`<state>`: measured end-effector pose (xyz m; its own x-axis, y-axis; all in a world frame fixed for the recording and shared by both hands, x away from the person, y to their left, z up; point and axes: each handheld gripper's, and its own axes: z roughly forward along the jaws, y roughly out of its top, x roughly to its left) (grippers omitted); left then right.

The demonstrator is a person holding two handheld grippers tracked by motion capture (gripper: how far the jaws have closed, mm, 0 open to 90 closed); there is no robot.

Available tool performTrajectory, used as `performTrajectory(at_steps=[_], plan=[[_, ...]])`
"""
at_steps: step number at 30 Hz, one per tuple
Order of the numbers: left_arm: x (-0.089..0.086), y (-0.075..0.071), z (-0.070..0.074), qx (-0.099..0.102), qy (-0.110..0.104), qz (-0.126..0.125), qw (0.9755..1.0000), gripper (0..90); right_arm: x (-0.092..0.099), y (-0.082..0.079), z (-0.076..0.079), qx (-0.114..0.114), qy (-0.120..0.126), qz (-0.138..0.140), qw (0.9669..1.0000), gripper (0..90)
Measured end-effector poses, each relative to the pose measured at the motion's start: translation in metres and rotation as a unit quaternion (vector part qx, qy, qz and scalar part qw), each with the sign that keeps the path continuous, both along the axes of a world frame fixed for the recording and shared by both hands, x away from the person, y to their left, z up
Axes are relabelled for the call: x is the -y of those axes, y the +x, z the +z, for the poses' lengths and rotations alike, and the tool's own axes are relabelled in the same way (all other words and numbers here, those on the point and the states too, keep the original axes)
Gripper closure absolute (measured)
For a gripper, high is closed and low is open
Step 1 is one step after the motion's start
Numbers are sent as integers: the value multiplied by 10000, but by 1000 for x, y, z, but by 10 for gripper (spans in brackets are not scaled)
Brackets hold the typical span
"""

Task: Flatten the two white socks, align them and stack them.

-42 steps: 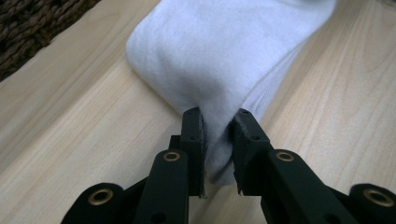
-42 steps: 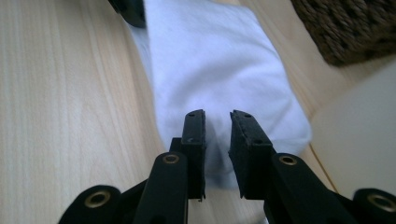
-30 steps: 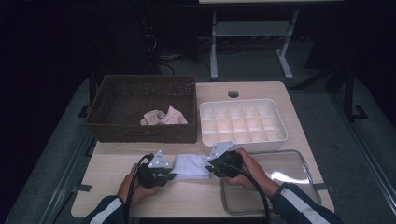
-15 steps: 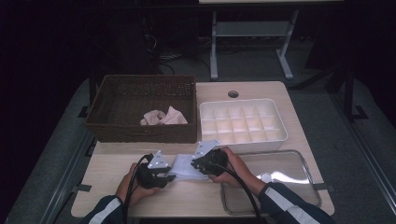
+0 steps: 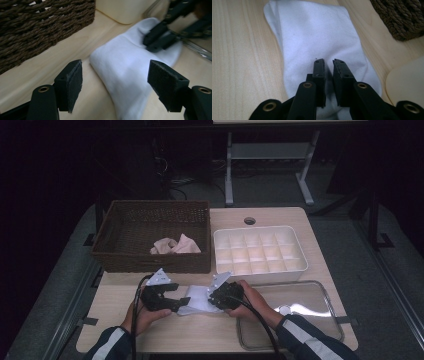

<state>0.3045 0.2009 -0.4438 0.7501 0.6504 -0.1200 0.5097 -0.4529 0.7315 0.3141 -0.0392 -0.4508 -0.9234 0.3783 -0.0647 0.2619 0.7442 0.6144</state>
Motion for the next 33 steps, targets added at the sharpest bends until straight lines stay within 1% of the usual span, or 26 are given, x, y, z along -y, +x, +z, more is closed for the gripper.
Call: performTrajectory(at_steps=[1,4,6,7,8,9,10,11,13,14,15,16,19,20,21,22,23,24,25,26,28,29,30,31,32,33], plan=[[4,1,-4,-33,81,14,10000,271,0,0,0,11,9,11,10000,794],[12,0,-14,-109,483,-100,9987,275,1,0,0,57,-31,54,10000,790],[14,-1,-16,-103,562,-212,9981,319,2,1,-1,5,3,64,10000,789],[15,-2,-16,-57,623,-215,9978,328,2,1,-1,2,14,64,10000,788],[15,-3,-15,-70,667,-215,9975,328,3,2,-1,-11,13,88,10000,787],[15,-3,-16,-104,666,-234,9975,330,3,2,-1,-15,32,94,9999,786],[14,-3,-17,-191,616,-262,9976,329,3,1,-1,-18,29,88,10000,785],[13,-3,-18,-223,577,-297,9976,329,3,0,-1,13,3,80,10000,785],[12,-4,-17,-251,625,-399,9969,329,2,-1,-1,93,-66,129,9999,785],[12,-5,-17,-266,627,-411,9968,331,2,-1,-1,168,-131,211,9996,786],[12,-5,-16,-271,657,-462,9964,335,2,-2,0,130,-117,170,9997,789],[13,-5,-16,-274,643,-510,9962,348,2,-1,0,162,-183,224,9995,790],[14,-5,-15,-292,620,-603,9958,398,2,0,2,95,-200,220,9995,794],[14,-6,-15,-334,572,-622,9959,436,2,0,3,114,-196,193,9996,795],[14,-6,-15,-353,524,-600,9962,469,1,-1,4,115,-130,165,9997,794],[14,-6,-16,-377,448,-570,9967,478,1,-1,6,53,2,137,9999,791],[13,-5,-16,-446,409,-629,9962,515,0,0,7,33,117,123,9998,789],[13,-5,-16,-491,307,-617,9964,566,-2,-1,7,31,177,73,9998,786],[12,-5,-17,-504,265,-617,9965,586,-6,-1,6,91,144,89,9998,782],[11,-5,-17,-583,175,-593,9964,629,-9,-2,5,110,105,100,9998,782],[10,-5,-17,-603,96,-645,9960,694,-12,-3,2,106,7,173,9998,797],[9,-5,-16,-581,39,-638,9963,722,-13,-2,0,152,-28,178,9997,803],[7,-5,-15,-626,-112,-618,9961,747,-13,-2,0,88,-12,128,9999,810],[6,-5,-13,-641,-233,-649,9956,773,-13,-1,-1,92,-37,137,9999,813],[5,-5,-12,-605,-281,-682,9954,786,-13,-1,-1,82,-45,131,9999,814],[4,-6,-9,-560,-461,-713,9948,791,-13,-1,-1,78,-55,128,9999,814]])
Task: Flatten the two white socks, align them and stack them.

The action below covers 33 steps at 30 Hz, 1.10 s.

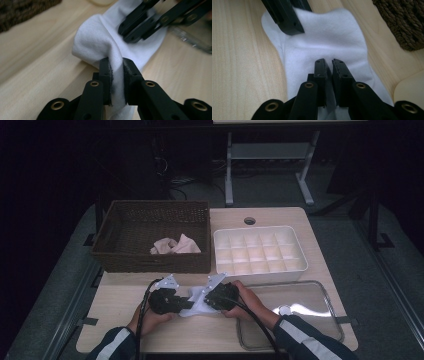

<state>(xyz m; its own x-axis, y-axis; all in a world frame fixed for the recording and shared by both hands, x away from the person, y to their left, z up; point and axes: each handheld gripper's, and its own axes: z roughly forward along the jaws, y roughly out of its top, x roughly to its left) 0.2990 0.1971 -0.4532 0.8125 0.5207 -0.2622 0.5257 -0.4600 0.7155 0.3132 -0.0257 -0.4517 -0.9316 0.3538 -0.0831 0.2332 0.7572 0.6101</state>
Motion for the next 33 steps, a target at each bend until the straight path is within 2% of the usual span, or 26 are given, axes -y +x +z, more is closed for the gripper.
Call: performTrajectory(at_steps=[1,4,6,8,14,16,19,22,25,28,30,32,33], plan=[[0,-1,2,2,-141,23,9999,798,0,0,0,-14,9,10,10000,815],[2,-3,9,187,-301,-46,9994,799,0,1,-1,-51,36,26,10000,815],[5,-4,11,236,-442,-70,9987,799,-1,1,-1,-27,25,59,10000,814],[8,-5,12,335,-473,-118,9982,797,-3,1,-1,-18,65,36,10000,812],[12,-6,16,405,-571,-86,9975,792,-12,0,-4,-38,246,23,9997,802],[14,-5,17,447,-494,-119,9977,795,-12,0,-4,-2,244,29,9997,788],[14,-5,16,451,-371,-93,9982,805,-10,0,-2,30,266,19,9996,720],[13,-4,16,449,-281,-26,9986,813,-5,2,3,13,347,67,9994,720],[12,-5,16,502,-211,11,9985,816,1,1,10,-16,379,30,9993,672],[10,-4,16,518,-193,76,9984,816,14,0,20,70,448,-64,9990,643],[8,-4,16,533,-181,116,9983,817,25,0,27,35,505,-153,9986,627],[8,-5,16,547,-151,104,9983,816,33,-3,29,57,446,-233,9987,608],[9,-5,17,557,-140,94,9983,816,36,-4,29,-3,430,-250,9988,600]])
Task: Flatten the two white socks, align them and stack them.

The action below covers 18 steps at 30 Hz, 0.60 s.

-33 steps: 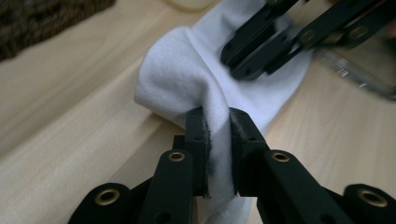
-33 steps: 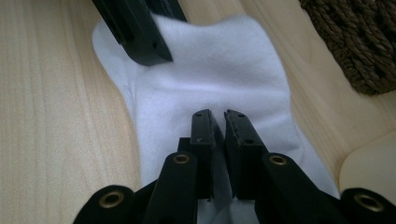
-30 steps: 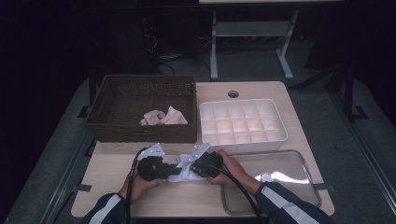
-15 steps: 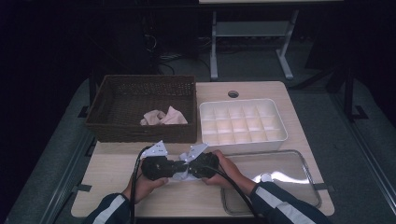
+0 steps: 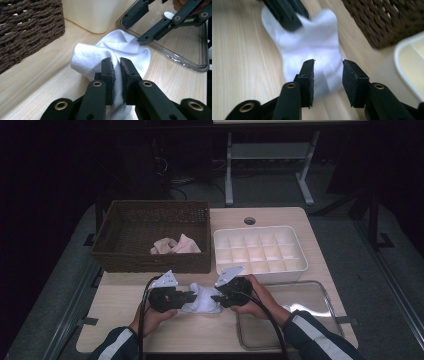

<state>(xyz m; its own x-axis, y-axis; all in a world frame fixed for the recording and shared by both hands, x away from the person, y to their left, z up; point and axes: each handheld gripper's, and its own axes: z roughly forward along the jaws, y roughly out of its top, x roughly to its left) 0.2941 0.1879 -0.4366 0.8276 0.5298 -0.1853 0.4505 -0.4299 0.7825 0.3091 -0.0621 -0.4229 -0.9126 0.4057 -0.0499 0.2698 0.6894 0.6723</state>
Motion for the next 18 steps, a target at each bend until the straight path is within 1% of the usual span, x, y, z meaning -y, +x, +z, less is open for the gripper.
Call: performTrajectory(at_steps=[2,3,4,6,7,8,9,10,11,14,17,18], plan=[[2,0,0,27,35,-49,10000,815,5,-2,-4,-68,-124,3,9999,588],[3,-1,1,37,55,-60,10000,815,6,-2,-7,-86,-231,10,9997,584],[5,-2,1,63,64,-73,9999,814,7,-3,-10,-190,-262,-14,9995,572],[8,-2,0,66,97,-111,9999,813,8,-4,-13,-391,-225,8,9990,561],[9,-2,0,67,110,-147,9998,812,7,-4,-14,-398,-258,55,9989,559],[11,-2,-1,66,111,-151,9998,811,5,-4,-16,-300,-362,108,9988,555],[12,-2,-1,67,95,-146,9998,811,4,-4,-18,-254,-416,103,9988,557],[13,-1,0,41,56,-136,9999,812,3,-4,-19,-285,-392,104,9988,558],[15,-1,0,65,83,-173,9998,812,3,-4,-19,-323,-398,90,9986,556],[23,1,-1,101,117,-265,9995,812,3,-3,-20,-328,-367,135,9987,550],[32,3,-6,95,224,-338,9991,809,3,-2,-22,-304,-389,135,9987,546],[34,3,-7,93,262,-358,9990,806,2,-1,-23,-314,-356,140,9988,545]])
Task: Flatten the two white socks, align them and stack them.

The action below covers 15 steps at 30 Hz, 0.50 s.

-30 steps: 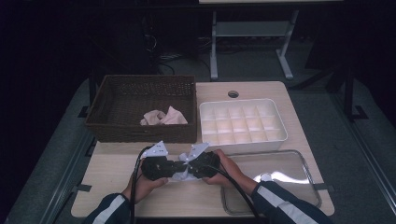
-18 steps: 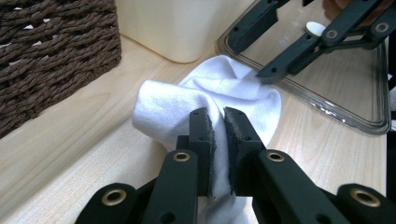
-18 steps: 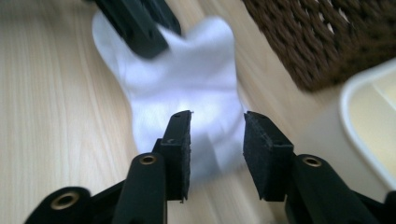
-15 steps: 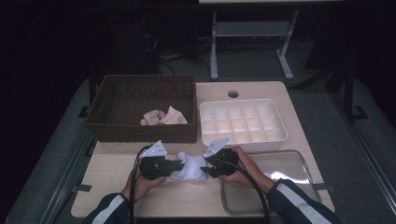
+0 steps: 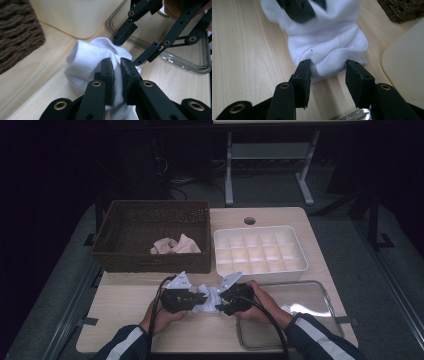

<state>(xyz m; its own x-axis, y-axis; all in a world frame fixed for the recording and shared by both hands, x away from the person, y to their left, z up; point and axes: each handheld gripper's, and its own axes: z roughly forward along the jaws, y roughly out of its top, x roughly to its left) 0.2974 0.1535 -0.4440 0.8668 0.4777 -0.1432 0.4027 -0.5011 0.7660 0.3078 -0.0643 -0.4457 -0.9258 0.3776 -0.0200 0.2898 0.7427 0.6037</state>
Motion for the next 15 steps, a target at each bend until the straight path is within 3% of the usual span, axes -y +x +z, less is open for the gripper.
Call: performTrajectory(at_steps=[7,9,13,15], plan=[[10,2,-9,-25,69,-75,9999,792,2,1,4,52,47,17,10000,571],[10,3,-11,-73,9,-95,9999,789,6,2,10,13,240,-105,9997,614],[9,5,-12,-102,-49,-95,9999,784,9,4,19,315,557,-330,9974,696],[10,4,-13,-90,-42,-107,9999,782,5,4,20,438,685,-293,9963,706]])
